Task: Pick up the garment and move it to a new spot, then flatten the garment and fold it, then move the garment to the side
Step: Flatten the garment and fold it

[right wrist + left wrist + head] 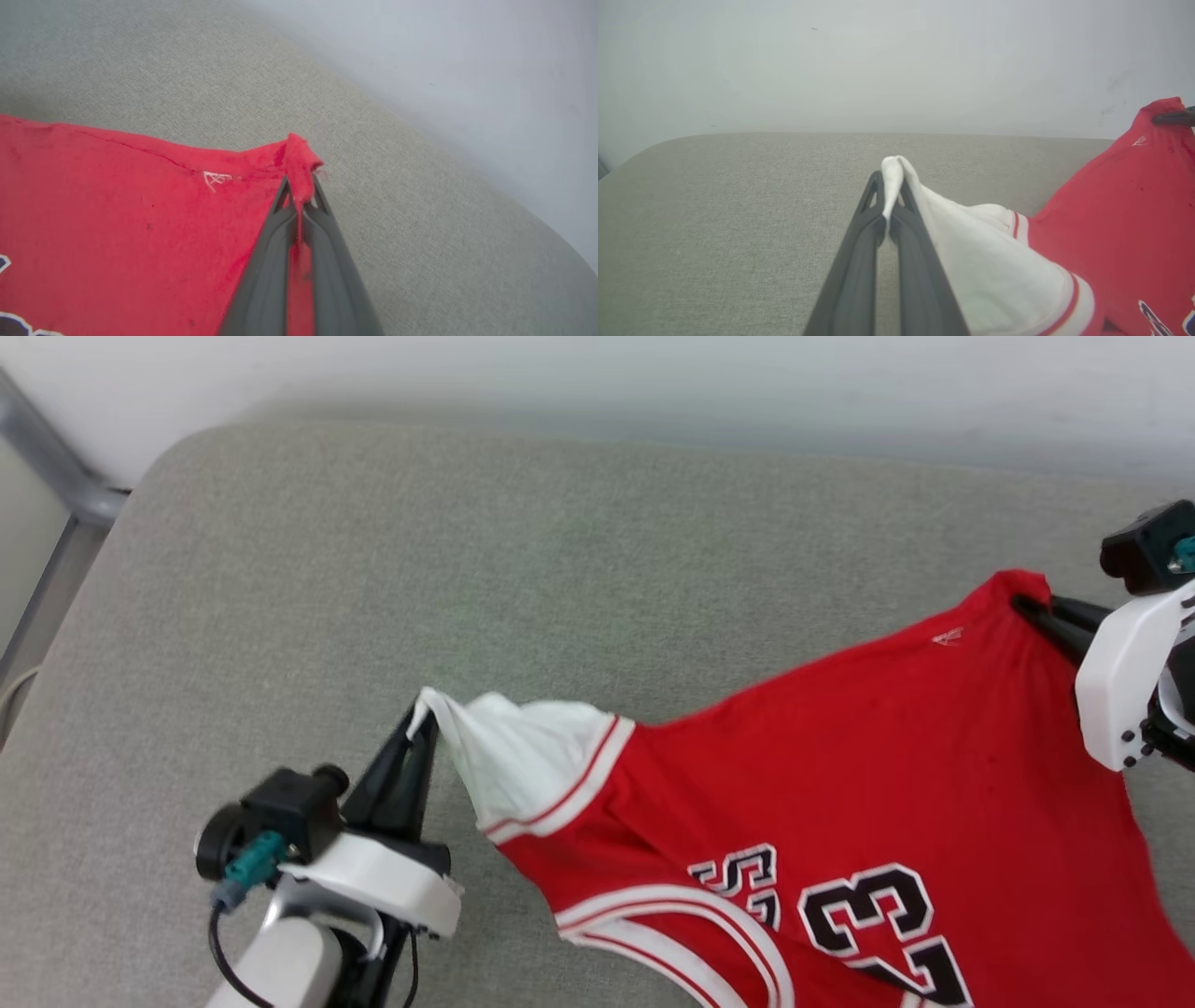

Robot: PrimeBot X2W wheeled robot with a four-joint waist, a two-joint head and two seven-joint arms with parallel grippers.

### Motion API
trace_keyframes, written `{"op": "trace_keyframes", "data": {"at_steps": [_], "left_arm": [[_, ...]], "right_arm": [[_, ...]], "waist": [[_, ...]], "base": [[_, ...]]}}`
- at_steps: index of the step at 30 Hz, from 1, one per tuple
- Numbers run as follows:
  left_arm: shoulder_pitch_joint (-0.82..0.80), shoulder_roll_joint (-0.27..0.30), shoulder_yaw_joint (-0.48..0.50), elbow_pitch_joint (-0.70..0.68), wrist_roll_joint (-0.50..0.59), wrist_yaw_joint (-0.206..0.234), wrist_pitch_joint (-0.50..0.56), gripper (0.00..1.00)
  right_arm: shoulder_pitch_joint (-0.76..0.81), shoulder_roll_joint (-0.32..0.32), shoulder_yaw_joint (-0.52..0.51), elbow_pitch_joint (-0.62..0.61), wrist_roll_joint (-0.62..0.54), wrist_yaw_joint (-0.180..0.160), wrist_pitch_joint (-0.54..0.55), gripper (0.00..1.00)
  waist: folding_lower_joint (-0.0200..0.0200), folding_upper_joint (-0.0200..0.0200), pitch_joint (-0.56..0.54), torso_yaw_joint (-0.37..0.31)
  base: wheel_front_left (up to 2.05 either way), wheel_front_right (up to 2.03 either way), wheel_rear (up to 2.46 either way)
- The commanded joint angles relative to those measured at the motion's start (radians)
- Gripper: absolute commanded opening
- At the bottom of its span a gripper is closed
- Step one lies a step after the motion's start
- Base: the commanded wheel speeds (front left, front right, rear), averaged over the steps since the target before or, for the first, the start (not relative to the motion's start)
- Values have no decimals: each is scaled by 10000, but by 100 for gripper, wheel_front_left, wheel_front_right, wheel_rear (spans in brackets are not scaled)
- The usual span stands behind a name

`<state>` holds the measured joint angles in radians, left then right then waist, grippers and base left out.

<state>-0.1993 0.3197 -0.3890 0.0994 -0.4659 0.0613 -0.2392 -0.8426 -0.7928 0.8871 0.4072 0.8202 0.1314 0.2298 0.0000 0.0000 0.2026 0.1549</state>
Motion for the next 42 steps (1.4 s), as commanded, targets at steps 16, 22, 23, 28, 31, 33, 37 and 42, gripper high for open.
{"op": "trace_keyframes", "data": {"at_steps": [16, 22, 23, 28, 31, 33, 37, 42], "left_arm": [[-3858, 798, 439, -1024, 184, -597, 1218, 0], [-6026, 818, 517, -648, 276, -898, 1636, 0], [-6403, 791, 497, -535, 304, -962, 1704, 0], [-8438, 588, 353, 203, 457, -1206, 1971, 0], [-9715, 486, 212, 889, 581, -1408, 2055, 0], [-10606, 411, 124, 1386, 660, -1524, 2022, 0], [-12209, 354, -18, 2458, 778, -1690, 1879, 0], [-14153, 312, -254, 3550, 906, -1812, 1711, 0]], "right_arm": [[-133, 485, -2404, -556, -720, -14, -1908, 0], [-702, 897, -3668, -905, -1275, -14, -1725, 0], [-853, 982, -3903, -920, -1383, -14, -1697, 0], [-1831, 1537, -4836, -844, -2023, -14, -1505, 0], [-2657, 1835, -5178, -640, -2447, -14, -1312, 0], [-3299, 2038, -5411, -436, -2748, -14, -1228, 0], [-4592, 2522, -5613, 244, -3247, -13, -1118, 0], [-6314, 2903, -5508, 976, -3765, -13, -1159, 0]], "waist": [[0, 0, -529, -1127], [0, 0, 166, -1345], [0, 0, 303, -1374], [0, 0, 1096, -1502], [0, 0, 1538, -1553], [0, 0, 1814, -1568], [0, 0, 2214, -1664], [0, 0, 2710, -1708]], "base": [[0, 0, 0], [0, 0, 0], [0, 0, 0], [0, 0, 0], [0, 0, 0], [0, 0, 0], [0, 0, 0], [0, 0, 0]]}}
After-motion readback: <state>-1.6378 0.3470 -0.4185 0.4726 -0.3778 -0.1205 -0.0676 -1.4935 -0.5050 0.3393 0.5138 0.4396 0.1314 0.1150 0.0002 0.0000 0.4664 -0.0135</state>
